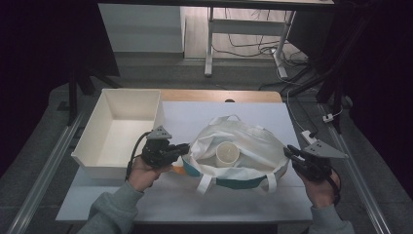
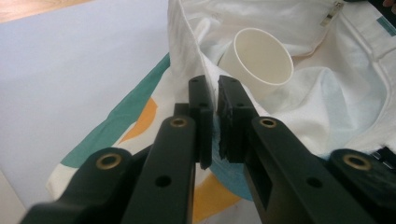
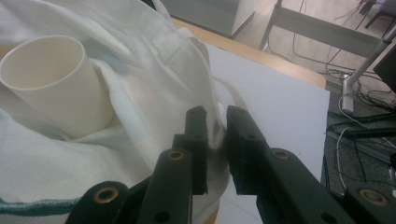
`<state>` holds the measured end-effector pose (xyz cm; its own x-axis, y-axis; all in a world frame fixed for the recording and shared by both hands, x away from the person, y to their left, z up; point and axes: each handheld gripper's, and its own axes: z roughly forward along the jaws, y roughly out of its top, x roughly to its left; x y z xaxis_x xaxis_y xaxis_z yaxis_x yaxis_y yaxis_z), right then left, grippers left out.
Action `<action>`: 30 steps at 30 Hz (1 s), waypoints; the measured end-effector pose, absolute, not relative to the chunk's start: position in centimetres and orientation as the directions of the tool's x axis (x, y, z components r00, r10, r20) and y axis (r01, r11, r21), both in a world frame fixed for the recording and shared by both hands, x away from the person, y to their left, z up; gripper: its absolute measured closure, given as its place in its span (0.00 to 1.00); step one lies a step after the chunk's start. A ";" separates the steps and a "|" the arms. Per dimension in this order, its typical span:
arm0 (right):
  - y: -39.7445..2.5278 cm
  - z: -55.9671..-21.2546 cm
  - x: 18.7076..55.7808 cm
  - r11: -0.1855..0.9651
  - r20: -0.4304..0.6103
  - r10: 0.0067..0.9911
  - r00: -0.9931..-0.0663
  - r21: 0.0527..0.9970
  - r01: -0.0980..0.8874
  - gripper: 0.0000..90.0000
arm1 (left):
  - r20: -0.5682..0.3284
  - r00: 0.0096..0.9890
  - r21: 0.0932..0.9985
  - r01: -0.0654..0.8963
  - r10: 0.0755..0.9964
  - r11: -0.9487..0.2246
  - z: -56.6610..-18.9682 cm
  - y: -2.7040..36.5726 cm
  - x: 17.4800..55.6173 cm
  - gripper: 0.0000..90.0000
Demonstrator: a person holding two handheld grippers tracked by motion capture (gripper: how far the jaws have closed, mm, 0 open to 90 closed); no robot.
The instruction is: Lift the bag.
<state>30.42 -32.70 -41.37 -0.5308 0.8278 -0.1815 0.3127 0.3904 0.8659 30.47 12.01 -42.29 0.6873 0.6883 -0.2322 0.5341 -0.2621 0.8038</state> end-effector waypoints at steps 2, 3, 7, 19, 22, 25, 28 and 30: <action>-32.7 -41.2 30.4 0.387 -0.184 0.829 -0.528 0.870 0.305 0.89 | -0.232 0.685 0.808 0.531 0.691 -0.255 -42.0 12.2 30.5 0.94; -32.8 -41.0 30.4 0.385 -0.186 0.830 -0.526 0.873 0.299 0.89 | -0.232 0.683 0.811 0.529 0.693 -0.250 -41.8 12.3 30.5 0.94; -33.0 -40.1 30.4 0.380 -0.196 0.832 -0.519 0.883 0.275 0.89 | -0.232 0.678 0.823 0.519 0.698 -0.231 -40.9 13.0 30.7 0.95; -33.7 -35.5 30.5 0.342 -0.219 0.844 -0.490 0.923 0.175 0.90 | -0.241 0.662 0.871 0.470 0.710 -0.143 -37.6 16.5 31.8 0.95; -33.3 -34.6 30.6 0.352 -0.243 0.843 -0.480 0.923 0.153 0.90 | -0.230 0.662 0.881 0.454 0.713 -0.136 -36.9 16.8 32.3 0.95; -33.3 -33.6 30.4 0.341 -0.250 0.848 -0.468 0.933 0.118 0.90 | -0.235 0.664 0.888 0.444 0.710 -0.122 -36.3 17.1 32.6 0.95; -33.4 -32.6 30.1 0.319 -0.248 0.855 -0.455 0.944 0.084 0.91 | -0.226 0.667 0.893 0.432 0.711 -0.122 -35.9 17.0 32.8 0.95; -33.3 -32.5 30.2 0.315 -0.246 0.860 -0.448 0.945 0.084 0.91 | -0.213 0.658 0.891 0.434 0.722 -0.133 -36.0 16.8 33.1 0.95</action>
<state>30.22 -33.30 -32.46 -0.4479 0.8595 -0.2461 0.0845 0.3147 0.9454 33.09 16.82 -36.03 0.6580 0.7224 -0.2126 0.4335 -0.1326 0.8913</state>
